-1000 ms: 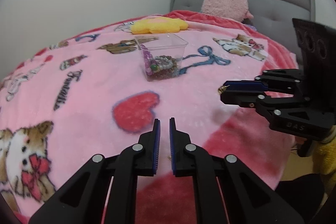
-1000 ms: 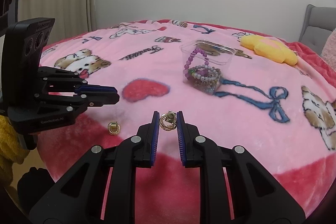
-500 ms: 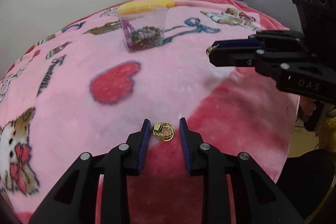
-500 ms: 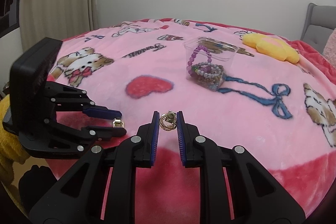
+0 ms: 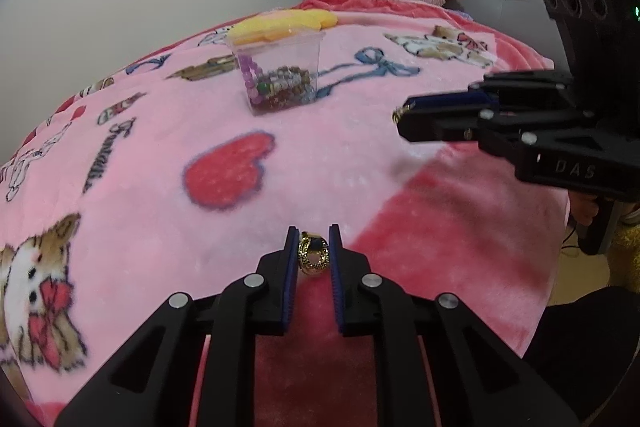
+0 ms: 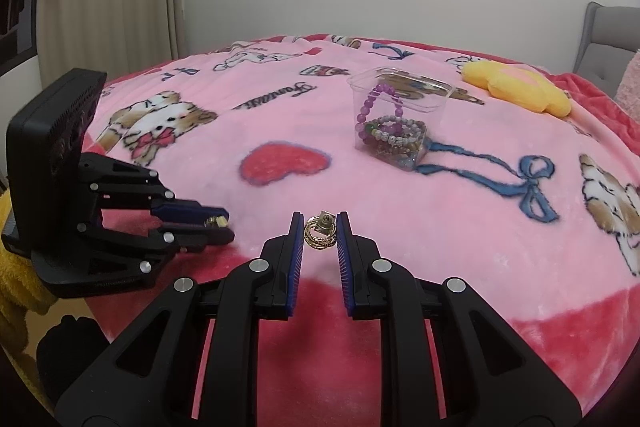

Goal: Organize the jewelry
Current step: 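Hold the gold earrings in both tools and lift them off the blanket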

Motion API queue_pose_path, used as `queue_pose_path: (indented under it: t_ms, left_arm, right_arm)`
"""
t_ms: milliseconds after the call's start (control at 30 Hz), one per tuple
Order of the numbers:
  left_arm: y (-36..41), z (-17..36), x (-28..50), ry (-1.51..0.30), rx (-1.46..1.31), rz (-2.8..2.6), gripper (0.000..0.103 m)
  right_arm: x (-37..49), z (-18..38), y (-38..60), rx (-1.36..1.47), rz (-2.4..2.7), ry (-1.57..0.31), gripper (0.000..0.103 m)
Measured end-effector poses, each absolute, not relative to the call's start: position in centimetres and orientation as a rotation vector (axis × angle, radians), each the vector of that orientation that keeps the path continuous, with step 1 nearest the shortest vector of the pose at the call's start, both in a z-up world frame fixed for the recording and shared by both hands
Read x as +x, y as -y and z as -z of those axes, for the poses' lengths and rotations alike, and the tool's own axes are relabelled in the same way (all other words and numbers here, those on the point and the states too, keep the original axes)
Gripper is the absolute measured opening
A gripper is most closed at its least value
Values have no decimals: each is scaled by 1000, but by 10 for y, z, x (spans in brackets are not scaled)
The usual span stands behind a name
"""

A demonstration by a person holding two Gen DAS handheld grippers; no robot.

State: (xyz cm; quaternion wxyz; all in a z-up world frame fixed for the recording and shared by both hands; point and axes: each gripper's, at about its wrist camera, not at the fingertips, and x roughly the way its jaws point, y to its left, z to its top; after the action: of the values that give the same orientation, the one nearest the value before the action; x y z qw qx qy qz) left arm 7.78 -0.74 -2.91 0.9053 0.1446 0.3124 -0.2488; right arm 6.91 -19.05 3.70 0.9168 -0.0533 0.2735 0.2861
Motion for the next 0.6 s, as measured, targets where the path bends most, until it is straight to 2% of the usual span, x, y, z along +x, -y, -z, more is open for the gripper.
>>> queue_pose_path:
  t_ms: [100, 167, 400, 600]
  left_arm:
    - [8, 20, 77, -621, 292, 513, 14]
    - [9, 12, 78, -602, 291, 510, 8]
    - [10, 0, 85, -585, 279, 522, 8]
    - [-4, 21, 87, -697, 209, 551, 9]
  right_arm:
    - [70, -40, 192, -103, -584, -555, 16]
    - [71, -42, 192, -103, -582, -549, 16]
    - [77, -48, 196, -90, -577, -533, 16]
    - [74, -48, 196, -89, -577, -531, 16]
